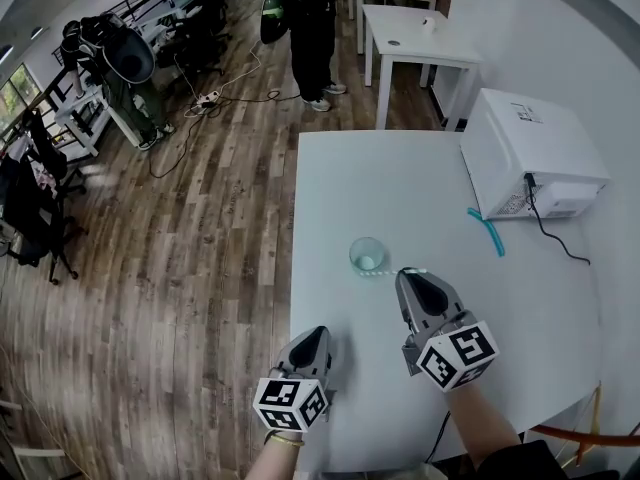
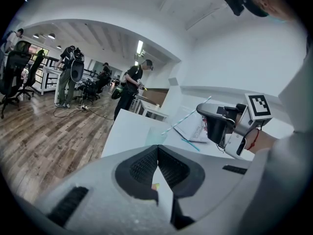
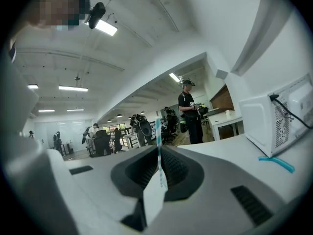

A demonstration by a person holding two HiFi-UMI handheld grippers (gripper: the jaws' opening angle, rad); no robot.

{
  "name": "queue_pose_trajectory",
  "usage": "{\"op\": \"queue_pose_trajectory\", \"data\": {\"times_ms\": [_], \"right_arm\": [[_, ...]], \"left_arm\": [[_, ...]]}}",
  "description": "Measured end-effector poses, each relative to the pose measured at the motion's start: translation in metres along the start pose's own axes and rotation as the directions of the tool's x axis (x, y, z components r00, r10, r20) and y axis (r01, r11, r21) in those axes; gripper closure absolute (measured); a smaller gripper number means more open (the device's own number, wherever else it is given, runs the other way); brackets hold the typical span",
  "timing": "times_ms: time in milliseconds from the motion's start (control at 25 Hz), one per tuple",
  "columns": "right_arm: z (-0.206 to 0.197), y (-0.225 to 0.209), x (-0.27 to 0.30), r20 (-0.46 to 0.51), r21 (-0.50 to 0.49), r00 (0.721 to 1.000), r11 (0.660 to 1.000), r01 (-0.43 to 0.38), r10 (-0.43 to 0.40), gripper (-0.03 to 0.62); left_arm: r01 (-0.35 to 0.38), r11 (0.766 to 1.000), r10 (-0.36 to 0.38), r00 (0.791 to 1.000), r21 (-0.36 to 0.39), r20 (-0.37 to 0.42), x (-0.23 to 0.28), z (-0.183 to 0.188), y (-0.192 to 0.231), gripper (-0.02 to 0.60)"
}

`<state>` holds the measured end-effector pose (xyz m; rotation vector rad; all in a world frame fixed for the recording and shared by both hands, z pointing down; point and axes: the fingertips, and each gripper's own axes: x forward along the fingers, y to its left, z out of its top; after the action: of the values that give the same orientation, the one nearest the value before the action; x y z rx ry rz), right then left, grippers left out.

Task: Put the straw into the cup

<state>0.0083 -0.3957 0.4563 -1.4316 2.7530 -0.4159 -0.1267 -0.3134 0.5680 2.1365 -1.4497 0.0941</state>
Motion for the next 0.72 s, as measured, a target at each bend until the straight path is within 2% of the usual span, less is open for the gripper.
{"op": "queue_pose_trajectory", "data": {"times_ms": [160,360,720], "right_arm": [[-0.01,-0.013,0.017,-0.004,-0.02,1.0,1.0,0.017,-0.017,0.554],[-0.027,-0.031,0.032,-0.022,0.0,0.999,0.999,0.039,-0.039,0.554],[-0.056,-0.04,0.05,-0.063,0.017,0.997,0.999,0.048,-0.047,0.554]], "left_arm": [[-0.008,1.0,0.008,1.0,0.003,-0.006,0.01,-0.003,0.005,0.563],[-0.023,1.0,0.023,1.0,0.002,-0.018,0.021,-0.007,0.01,0.563],[-0.043,0.999,0.042,0.998,-0.009,-0.037,0.031,-0.017,0.02,0.562]]}}
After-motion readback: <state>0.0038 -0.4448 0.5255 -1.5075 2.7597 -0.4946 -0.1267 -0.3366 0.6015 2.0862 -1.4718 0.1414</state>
